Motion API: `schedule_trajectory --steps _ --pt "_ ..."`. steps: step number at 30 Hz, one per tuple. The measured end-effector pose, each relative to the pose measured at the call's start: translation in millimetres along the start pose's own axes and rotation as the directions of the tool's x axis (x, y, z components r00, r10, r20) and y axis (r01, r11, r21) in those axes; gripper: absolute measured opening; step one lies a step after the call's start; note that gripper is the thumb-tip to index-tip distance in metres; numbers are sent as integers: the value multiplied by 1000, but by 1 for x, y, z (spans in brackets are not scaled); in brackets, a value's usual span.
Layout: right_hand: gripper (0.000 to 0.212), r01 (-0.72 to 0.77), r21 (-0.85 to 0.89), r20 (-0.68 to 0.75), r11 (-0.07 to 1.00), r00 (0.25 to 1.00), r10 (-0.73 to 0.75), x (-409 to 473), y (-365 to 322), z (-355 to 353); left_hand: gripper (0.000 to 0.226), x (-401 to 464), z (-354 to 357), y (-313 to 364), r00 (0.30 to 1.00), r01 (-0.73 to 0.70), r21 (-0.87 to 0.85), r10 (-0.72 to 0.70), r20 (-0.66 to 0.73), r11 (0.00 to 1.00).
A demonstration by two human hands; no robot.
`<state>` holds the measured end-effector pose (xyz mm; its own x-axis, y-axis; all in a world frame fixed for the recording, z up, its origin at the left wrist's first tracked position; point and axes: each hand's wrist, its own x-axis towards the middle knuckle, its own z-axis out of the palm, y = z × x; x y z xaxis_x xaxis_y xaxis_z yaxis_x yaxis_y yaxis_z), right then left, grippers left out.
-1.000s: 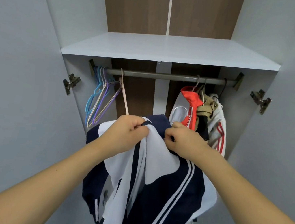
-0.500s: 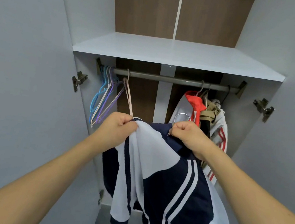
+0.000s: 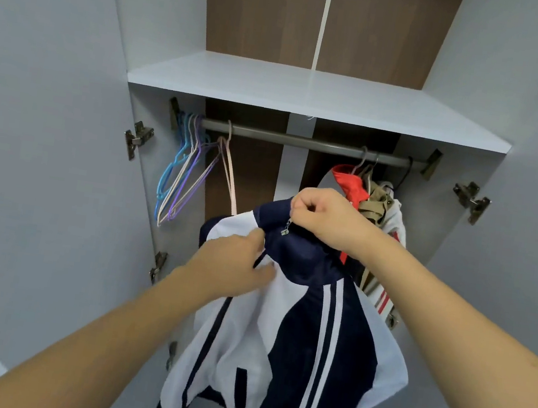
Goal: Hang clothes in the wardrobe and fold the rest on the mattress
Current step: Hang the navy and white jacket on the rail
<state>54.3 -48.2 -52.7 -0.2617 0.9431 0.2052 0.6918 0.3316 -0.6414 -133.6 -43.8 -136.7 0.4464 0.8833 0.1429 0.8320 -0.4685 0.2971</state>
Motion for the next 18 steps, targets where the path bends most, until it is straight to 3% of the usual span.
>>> schedule_trajectory --steps 3,8,10,13,15,16,18 --pt "21 30 -69 25 997 999 -29 4 -1 -7 28 11 6 22 989 -57 101 69 -128 993" --pt "44 -54 -27 -17 998 998 54 3 15 -30 29 5 20 22 998 -41 198 51 -44 979" --pt "50 -65 6 7 998 998 65 1 18 -29 34 5 21 23 993 -120 182 120 10 976" --pt "50 -52 35 44 998 998 50 -1 13 -22 29 12 9 14 982 -156 -53 161 97 986" --pt "30 -38 73 51 997 998 34 -2 7 -24 8 23 3 -4 997 -65 -284 48 -65 957" --pt "24 -48 113 53 992 998 42 -3 3 -26 23 27 1 -14 994 -5 -334 -33 -108 942" --pt "22 -73 247 45 966 997 63 -3 -3 -28 46 33 4 -27 997 49 -332 -66 -38 942"
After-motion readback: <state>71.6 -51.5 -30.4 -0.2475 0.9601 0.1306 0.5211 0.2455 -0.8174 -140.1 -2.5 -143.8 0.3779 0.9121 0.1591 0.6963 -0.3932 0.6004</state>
